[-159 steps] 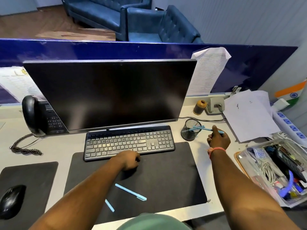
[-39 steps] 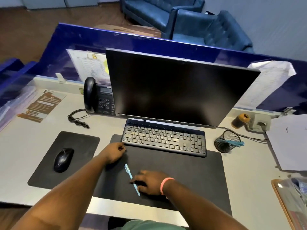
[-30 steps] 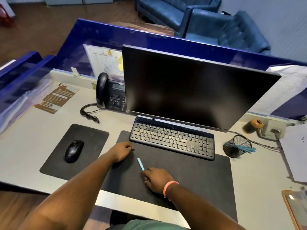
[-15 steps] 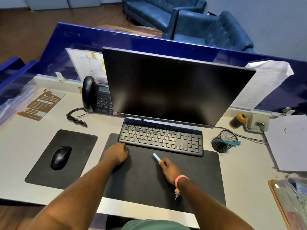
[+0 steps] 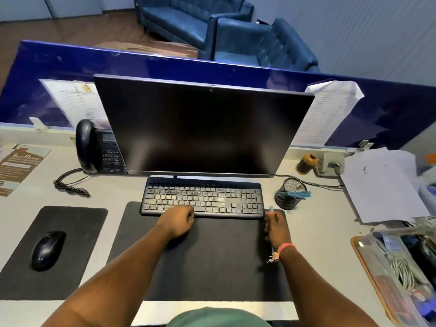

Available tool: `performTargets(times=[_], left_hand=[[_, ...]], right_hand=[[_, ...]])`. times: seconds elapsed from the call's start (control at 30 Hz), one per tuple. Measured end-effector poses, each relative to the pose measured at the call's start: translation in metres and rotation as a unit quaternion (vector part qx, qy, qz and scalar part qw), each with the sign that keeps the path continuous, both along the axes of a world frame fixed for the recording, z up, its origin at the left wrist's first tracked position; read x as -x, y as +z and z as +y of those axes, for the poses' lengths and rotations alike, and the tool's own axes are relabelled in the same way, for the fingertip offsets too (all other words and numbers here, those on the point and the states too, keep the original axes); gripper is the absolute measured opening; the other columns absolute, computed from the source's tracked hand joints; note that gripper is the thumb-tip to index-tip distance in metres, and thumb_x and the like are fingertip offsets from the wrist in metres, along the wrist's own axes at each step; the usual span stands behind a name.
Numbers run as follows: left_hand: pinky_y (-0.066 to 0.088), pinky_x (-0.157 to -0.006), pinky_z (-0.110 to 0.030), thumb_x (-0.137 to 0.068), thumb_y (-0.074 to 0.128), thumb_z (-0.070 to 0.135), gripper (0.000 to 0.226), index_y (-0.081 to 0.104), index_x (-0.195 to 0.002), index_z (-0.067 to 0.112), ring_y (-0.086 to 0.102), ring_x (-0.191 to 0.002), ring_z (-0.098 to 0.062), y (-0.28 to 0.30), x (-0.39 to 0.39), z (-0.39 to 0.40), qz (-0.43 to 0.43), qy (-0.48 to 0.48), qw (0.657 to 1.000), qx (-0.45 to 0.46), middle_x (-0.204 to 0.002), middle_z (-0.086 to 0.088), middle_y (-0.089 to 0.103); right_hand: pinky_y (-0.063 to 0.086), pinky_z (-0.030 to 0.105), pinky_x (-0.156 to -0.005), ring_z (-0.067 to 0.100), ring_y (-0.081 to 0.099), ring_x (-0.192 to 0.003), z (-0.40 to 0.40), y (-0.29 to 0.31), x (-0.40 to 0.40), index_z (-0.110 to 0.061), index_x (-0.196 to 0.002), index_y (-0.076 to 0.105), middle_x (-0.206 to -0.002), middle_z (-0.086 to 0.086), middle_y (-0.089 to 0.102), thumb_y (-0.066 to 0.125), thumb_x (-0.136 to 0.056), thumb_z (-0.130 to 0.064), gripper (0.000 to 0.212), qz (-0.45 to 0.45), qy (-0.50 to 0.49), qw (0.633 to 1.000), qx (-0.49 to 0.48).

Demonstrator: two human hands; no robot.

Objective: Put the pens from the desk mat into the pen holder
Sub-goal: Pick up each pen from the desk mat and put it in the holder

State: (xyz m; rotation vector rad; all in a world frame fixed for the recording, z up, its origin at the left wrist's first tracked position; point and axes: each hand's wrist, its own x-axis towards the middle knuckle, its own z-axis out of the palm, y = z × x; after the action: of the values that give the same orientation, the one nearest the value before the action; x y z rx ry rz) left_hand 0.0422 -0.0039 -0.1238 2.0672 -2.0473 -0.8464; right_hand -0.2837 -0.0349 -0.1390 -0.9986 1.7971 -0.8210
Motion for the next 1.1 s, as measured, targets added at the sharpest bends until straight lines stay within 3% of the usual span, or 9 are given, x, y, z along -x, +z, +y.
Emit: performTargets(times=[0.1,0.2,0.3,0.47,0.6,0.77,0.93,1.1], left_hand=[[0.053,-0.081,-0.036,-0.086,0.051,0.027,0.014,0.065,-0.091,0.025,0.064,-0.090,-0.023,-0.006,0.011,-0.005,0.030,-0.012,0.997,-0.071,-0.096,0.003,0.071],[0.051,-0.081,-0.034,-0.086,0.054,0.033,0.014,0.065,-0.091,0.026,0.064,-0.092,-0.020,-0.013,0.015,-0.006,0.018,-0.023,0.994,-0.110,-0.097,0.005,0.072],[0.052,-0.083,-0.035,-0.087,0.054,0.034,0.014,0.065,-0.092,0.028,0.065,-0.093,-0.022,-0.016,0.016,-0.007,0.009,-0.013,0.994,-0.106,-0.099,0.003,0.073],[0.049,-0.078,-0.033,-0.089,0.054,0.033,0.009,0.061,-0.086,0.030,0.064,-0.089,-0.021,-0.018,0.015,-0.010,0.006,-0.015,0.994,-0.109,-0.093,0.004,0.071],[0.051,-0.082,-0.034,-0.090,0.053,0.029,0.012,0.065,-0.093,0.026,0.065,-0.091,-0.021,-0.017,0.015,-0.011,0.013,-0.019,0.993,-0.113,-0.096,0.002,0.072],[0.053,-0.085,-0.035,-0.087,0.054,0.028,0.011,0.064,-0.090,0.030,0.065,-0.090,-0.020,-0.017,0.013,-0.011,0.023,-0.002,0.992,-0.122,-0.094,0.005,0.072],[0.055,-0.086,-0.037,-0.087,0.055,0.029,0.012,0.066,-0.092,0.028,0.066,-0.090,-0.020,-0.015,0.013,-0.010,0.028,0.003,0.993,-0.118,-0.094,0.003,0.073],[0.054,-0.086,-0.036,-0.086,0.055,0.027,0.011,0.066,-0.091,0.026,0.065,-0.090,-0.020,-0.010,0.014,-0.009,0.027,-0.002,0.993,-0.115,-0.094,0.004,0.072]], right_hand=[[0.038,0.027,-0.061,0.025,0.055,-0.085,-0.017,0.027,0.014,-0.009,-0.097,0.070,-0.091,0.013,0.063,0.052,-0.100,-0.020,0.021,-0.002,-0.109,0.991,0.081],[0.046,0.023,-0.065,0.025,0.058,-0.089,-0.042,0.049,0.036,-0.007,-0.103,0.068,-0.097,0.010,0.062,0.053,-0.101,-0.020,0.020,-0.052,-0.243,0.961,0.124],[0.058,0.045,-0.082,0.030,0.065,-0.091,-0.063,0.062,0.051,-0.010,-0.104,0.061,-0.102,0.013,0.065,0.052,-0.102,-0.028,0.020,-0.055,-0.295,0.940,0.160],[0.058,0.056,-0.087,0.034,0.070,-0.093,-0.066,0.052,0.057,-0.018,-0.104,0.062,-0.106,0.018,0.072,0.054,-0.098,-0.030,0.016,0.019,-0.250,0.957,0.147],[0.048,0.037,-0.093,0.039,0.064,-0.108,-0.059,0.057,0.050,-0.007,-0.116,0.064,-0.117,0.019,0.069,0.053,-0.101,-0.022,0.024,0.129,-0.167,0.971,0.112],[0.045,0.038,-0.098,0.042,0.059,-0.115,-0.071,0.066,0.052,-0.004,-0.127,0.061,-0.129,0.023,0.058,0.049,-0.103,-0.028,0.036,0.196,-0.118,0.971,0.064],[0.048,0.042,-0.099,0.042,0.060,-0.117,-0.068,0.066,0.051,-0.013,-0.133,0.057,-0.134,0.019,0.052,0.053,-0.101,-0.031,0.037,0.207,-0.118,0.970,0.055],[0.053,0.043,-0.090,0.039,0.062,-0.114,-0.049,0.068,0.038,-0.018,-0.128,0.049,-0.136,0.014,0.054,0.054,-0.100,-0.029,0.030,0.259,-0.149,0.948,0.107]])
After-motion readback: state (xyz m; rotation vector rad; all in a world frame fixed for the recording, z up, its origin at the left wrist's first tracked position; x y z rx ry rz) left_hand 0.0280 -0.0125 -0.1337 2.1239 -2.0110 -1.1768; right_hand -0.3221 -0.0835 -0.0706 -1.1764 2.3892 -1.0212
